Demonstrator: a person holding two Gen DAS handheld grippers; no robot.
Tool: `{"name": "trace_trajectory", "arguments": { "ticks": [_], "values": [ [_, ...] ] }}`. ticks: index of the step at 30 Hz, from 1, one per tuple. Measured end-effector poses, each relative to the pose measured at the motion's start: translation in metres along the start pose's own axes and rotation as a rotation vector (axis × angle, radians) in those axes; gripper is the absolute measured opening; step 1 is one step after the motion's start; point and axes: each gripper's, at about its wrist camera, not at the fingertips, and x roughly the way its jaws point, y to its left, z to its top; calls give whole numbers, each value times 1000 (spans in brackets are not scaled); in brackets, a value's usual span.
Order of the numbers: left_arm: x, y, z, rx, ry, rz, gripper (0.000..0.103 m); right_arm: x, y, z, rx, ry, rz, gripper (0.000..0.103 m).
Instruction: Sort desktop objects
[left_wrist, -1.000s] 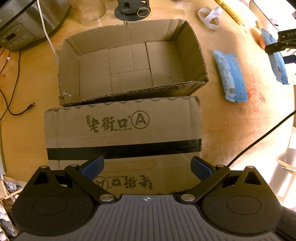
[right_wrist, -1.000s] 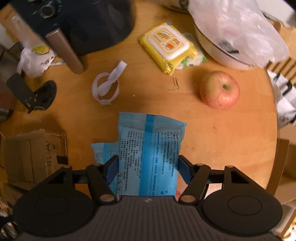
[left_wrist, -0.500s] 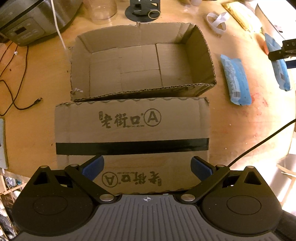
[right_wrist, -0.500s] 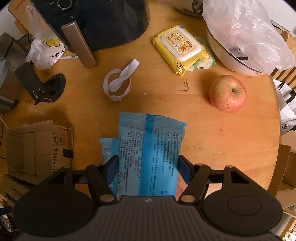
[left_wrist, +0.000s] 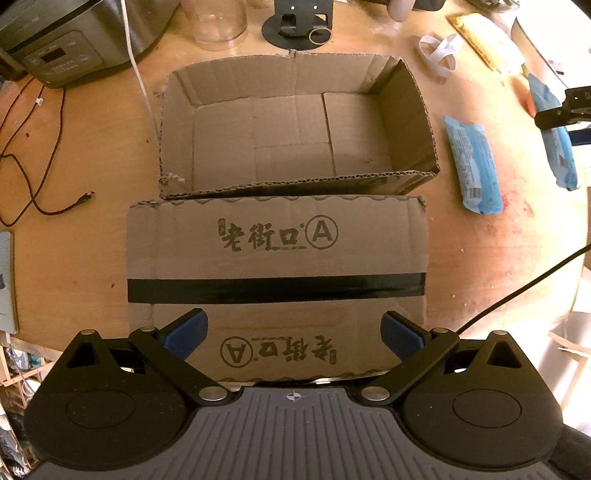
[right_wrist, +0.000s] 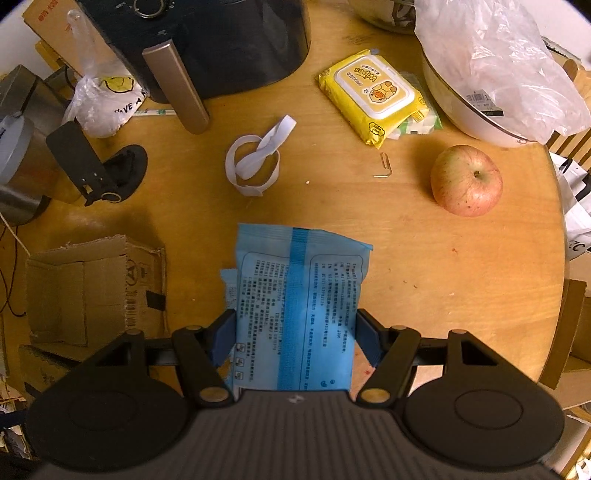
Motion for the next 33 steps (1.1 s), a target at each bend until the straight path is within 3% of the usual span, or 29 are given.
{"name": "trace_trajectory", "arguments": {
  "ticks": [17, 33],
  "values": [
    [-14, 22, -5, -17, -12, -16, 103, -16, 13, -5, 3, -7, -15, 66],
    [-17, 48, -11, -33, -21, -14, 103, -10, 50, -1, -24, -13, -4, 66]
  ]
}}
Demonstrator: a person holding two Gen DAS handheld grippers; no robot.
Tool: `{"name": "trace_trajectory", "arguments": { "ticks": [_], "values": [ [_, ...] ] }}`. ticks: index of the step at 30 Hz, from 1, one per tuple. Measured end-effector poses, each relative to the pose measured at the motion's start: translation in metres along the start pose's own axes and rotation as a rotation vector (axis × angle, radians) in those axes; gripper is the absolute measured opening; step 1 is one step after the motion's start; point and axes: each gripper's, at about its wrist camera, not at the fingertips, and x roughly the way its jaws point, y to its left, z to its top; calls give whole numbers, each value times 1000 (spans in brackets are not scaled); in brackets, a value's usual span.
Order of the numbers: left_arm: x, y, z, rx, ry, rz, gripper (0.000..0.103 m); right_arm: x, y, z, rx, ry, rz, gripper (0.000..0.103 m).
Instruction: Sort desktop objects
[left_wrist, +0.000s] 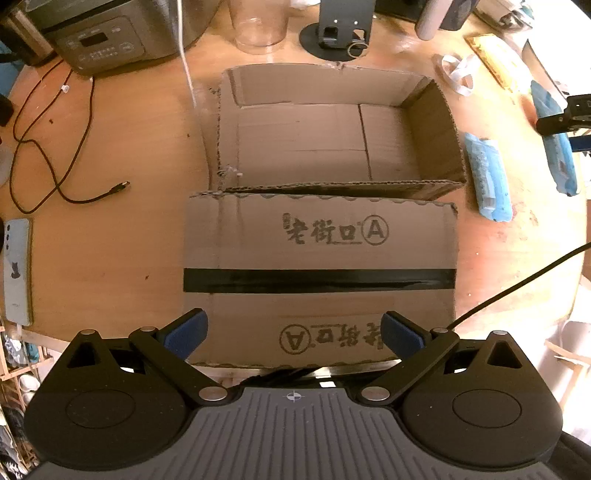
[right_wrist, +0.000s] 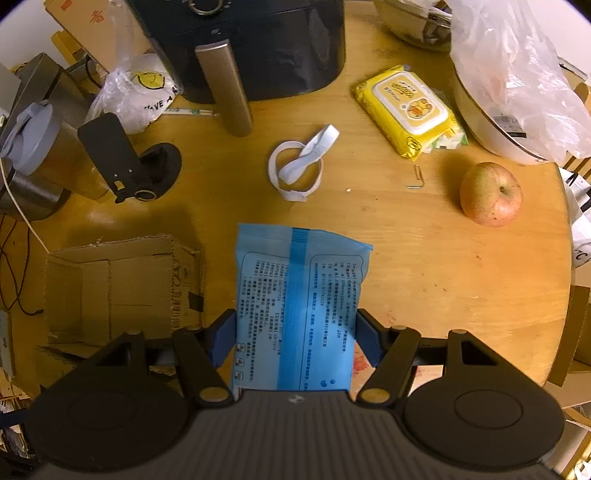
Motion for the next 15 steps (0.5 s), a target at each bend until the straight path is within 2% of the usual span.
{"name": "trace_trajectory", "arguments": {
  "ticks": [15],
  "values": [
    [-2, 20, -1, -8, -3, 2, 103, 8, 28, 1, -19, 3, 5, 66]
  ]
}}
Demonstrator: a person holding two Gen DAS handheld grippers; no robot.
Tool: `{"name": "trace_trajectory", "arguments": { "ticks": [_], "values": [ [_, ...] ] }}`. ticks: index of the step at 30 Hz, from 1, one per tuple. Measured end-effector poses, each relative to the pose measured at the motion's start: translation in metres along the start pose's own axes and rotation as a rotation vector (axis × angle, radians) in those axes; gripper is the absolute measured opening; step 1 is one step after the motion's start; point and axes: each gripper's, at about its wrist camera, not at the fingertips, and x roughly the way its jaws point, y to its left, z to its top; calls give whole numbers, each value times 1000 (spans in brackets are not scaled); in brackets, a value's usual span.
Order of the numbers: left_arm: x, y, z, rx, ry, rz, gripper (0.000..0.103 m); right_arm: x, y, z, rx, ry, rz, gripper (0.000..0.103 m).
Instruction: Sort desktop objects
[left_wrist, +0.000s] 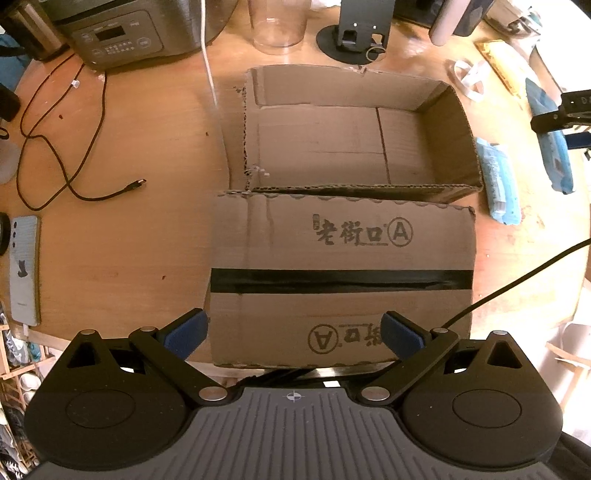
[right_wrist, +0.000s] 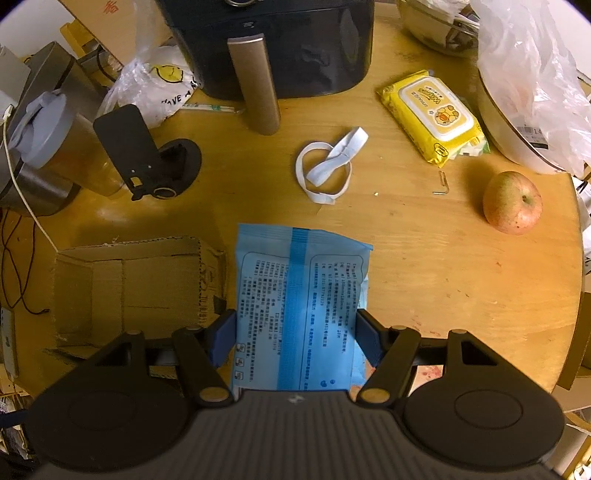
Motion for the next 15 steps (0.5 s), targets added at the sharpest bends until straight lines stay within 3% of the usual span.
{"name": "trace_trajectory", "arguments": {
  "ticks": [15],
  "values": [
    [1, 12, 1, -9, 2, -5, 103, 6, 22, 3, -14, -1, 5, 66]
  ]
}}
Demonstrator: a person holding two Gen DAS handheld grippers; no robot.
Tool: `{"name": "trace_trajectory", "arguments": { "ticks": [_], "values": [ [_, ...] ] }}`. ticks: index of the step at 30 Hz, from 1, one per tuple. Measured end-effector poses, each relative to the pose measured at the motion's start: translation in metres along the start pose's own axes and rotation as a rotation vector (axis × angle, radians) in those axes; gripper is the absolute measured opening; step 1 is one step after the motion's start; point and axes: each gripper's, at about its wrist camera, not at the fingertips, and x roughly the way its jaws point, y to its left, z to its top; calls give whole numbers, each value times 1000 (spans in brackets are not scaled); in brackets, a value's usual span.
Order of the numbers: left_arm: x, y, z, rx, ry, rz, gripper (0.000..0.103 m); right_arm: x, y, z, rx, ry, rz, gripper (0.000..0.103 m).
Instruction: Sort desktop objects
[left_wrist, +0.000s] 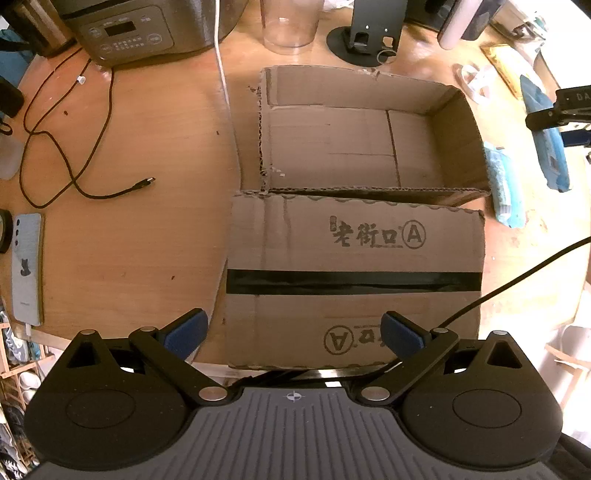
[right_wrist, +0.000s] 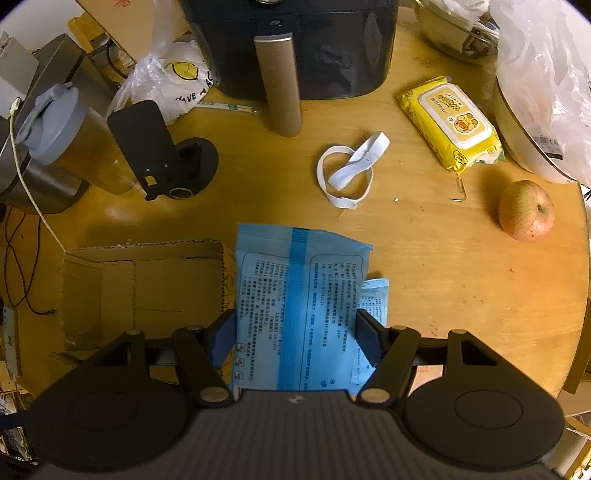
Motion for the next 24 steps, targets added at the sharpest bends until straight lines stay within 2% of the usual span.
{"name": "trace_trajectory", "arguments": {
  "ticks": [24],
  "values": [
    [-2, 19, -3, -12, -2, -3, 103, 6, 40, 2, -33, -5, 18, 66]
  ]
}}
